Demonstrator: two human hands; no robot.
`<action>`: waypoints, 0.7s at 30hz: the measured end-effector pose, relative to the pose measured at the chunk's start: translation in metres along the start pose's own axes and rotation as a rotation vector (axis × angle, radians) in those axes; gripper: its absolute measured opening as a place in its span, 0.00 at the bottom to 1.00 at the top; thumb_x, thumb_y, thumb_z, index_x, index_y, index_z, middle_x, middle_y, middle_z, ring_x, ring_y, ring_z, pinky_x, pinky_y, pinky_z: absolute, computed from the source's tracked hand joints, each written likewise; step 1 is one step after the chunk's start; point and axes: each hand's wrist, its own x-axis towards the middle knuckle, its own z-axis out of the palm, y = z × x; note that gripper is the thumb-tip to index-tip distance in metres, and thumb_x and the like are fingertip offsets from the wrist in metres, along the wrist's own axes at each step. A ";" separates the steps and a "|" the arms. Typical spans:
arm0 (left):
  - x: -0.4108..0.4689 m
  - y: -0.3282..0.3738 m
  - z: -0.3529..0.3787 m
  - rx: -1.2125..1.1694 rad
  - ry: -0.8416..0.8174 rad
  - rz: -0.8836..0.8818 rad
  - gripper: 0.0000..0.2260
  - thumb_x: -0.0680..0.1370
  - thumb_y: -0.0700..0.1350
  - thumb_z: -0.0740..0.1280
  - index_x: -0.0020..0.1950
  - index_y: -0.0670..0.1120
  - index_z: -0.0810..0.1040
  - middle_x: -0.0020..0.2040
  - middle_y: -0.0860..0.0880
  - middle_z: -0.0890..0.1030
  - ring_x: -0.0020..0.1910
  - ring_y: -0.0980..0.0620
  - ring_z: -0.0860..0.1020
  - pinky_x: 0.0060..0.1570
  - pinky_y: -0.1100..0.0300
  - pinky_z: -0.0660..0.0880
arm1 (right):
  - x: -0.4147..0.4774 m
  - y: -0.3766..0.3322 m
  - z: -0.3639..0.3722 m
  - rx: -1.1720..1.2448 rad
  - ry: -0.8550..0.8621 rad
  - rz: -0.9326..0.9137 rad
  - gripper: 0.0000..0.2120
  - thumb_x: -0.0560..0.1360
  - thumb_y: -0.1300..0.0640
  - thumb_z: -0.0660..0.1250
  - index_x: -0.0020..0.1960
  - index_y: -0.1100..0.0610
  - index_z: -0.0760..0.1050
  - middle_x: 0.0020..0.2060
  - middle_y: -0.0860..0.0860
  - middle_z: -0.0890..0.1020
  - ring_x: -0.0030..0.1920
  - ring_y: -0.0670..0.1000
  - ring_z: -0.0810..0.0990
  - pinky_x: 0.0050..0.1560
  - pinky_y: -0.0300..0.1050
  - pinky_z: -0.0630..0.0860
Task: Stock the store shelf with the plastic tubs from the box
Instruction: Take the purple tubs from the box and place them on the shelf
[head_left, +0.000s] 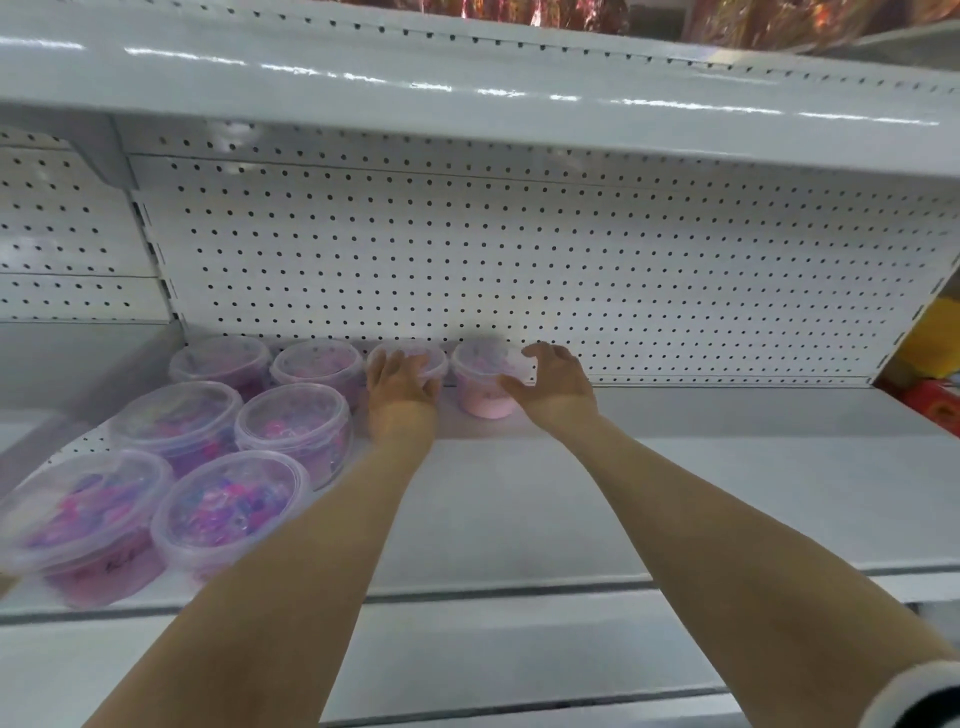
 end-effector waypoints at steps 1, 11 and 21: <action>-0.007 0.008 -0.003 0.004 -0.006 0.022 0.16 0.77 0.47 0.66 0.65 0.47 0.76 0.70 0.47 0.71 0.74 0.46 0.58 0.69 0.55 0.61 | -0.006 0.004 -0.010 -0.002 0.007 -0.008 0.28 0.73 0.42 0.69 0.69 0.51 0.68 0.65 0.51 0.72 0.67 0.52 0.69 0.59 0.47 0.71; -0.133 0.156 -0.026 -0.168 -0.044 0.150 0.20 0.76 0.55 0.67 0.67 0.53 0.74 0.71 0.48 0.70 0.71 0.46 0.63 0.65 0.49 0.67 | -0.123 0.068 -0.158 -0.099 0.137 -0.027 0.27 0.77 0.40 0.64 0.71 0.52 0.67 0.62 0.55 0.75 0.62 0.56 0.74 0.55 0.49 0.73; -0.332 0.291 -0.015 -0.308 -0.225 0.262 0.22 0.77 0.58 0.63 0.68 0.51 0.72 0.73 0.48 0.67 0.72 0.46 0.61 0.67 0.49 0.66 | -0.307 0.178 -0.306 -0.178 0.241 0.111 0.28 0.78 0.41 0.64 0.71 0.56 0.68 0.65 0.58 0.76 0.64 0.60 0.75 0.58 0.50 0.73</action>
